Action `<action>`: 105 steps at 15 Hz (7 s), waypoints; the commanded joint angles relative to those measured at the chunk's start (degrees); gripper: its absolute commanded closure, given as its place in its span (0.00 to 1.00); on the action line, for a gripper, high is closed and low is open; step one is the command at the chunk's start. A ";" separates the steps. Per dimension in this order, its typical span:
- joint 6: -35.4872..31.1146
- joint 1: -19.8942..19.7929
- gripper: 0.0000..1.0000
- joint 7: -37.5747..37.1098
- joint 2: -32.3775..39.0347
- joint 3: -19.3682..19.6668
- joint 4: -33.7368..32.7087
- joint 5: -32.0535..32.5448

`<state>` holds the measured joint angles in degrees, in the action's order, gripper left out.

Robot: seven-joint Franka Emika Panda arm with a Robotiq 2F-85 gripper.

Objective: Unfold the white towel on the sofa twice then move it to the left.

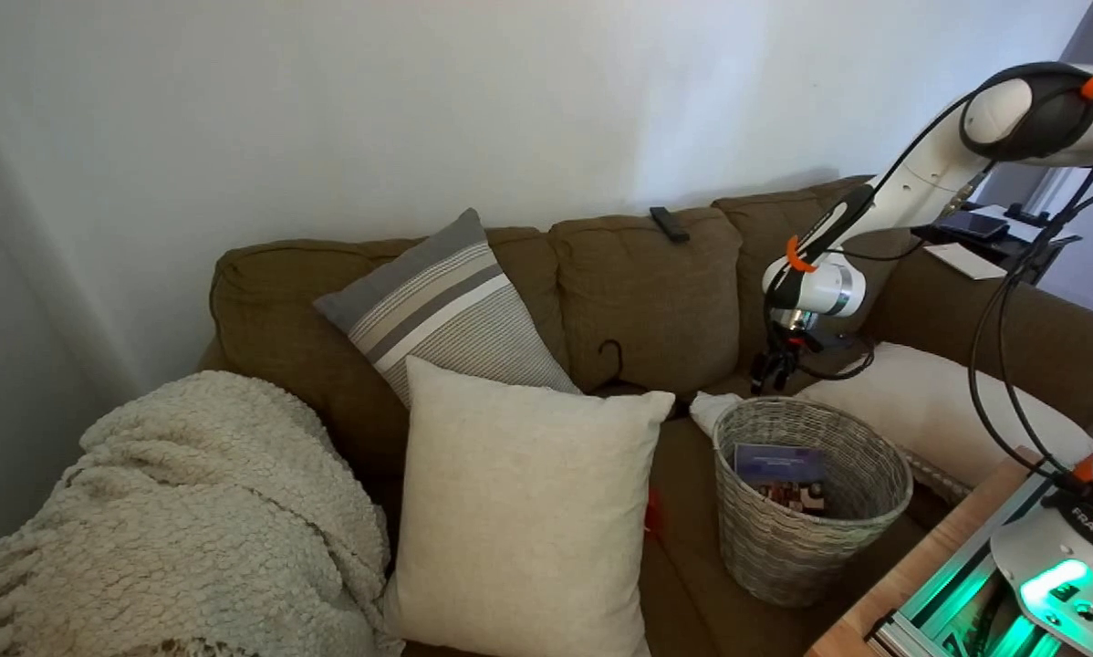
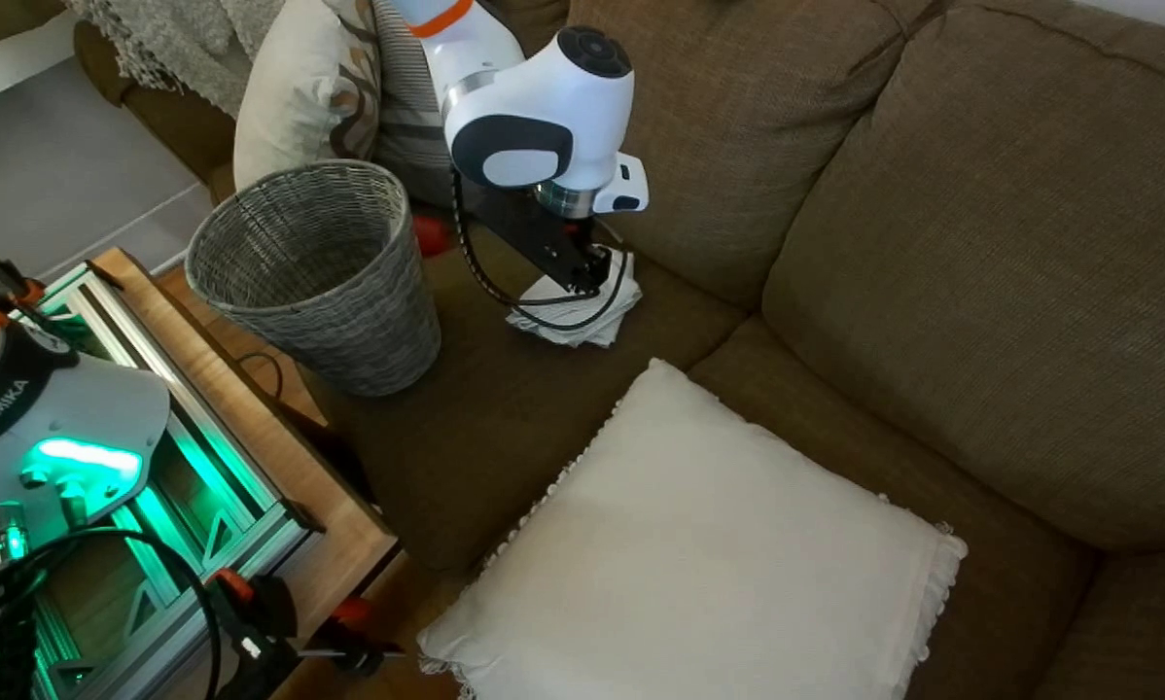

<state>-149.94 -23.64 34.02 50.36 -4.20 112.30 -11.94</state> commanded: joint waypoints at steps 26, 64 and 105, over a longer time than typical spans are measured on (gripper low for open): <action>6.52 -1.74 0.98 3.69 9.80 -6.30 -11.15 9.46; 4.02 -1.90 0.34 10.51 19.52 -0.61 -20.39 10.10; -4.39 3.25 0.15 2.51 17.82 3.14 -18.34 11.92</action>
<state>-152.31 -21.44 40.27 67.59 -2.49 93.26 -1.56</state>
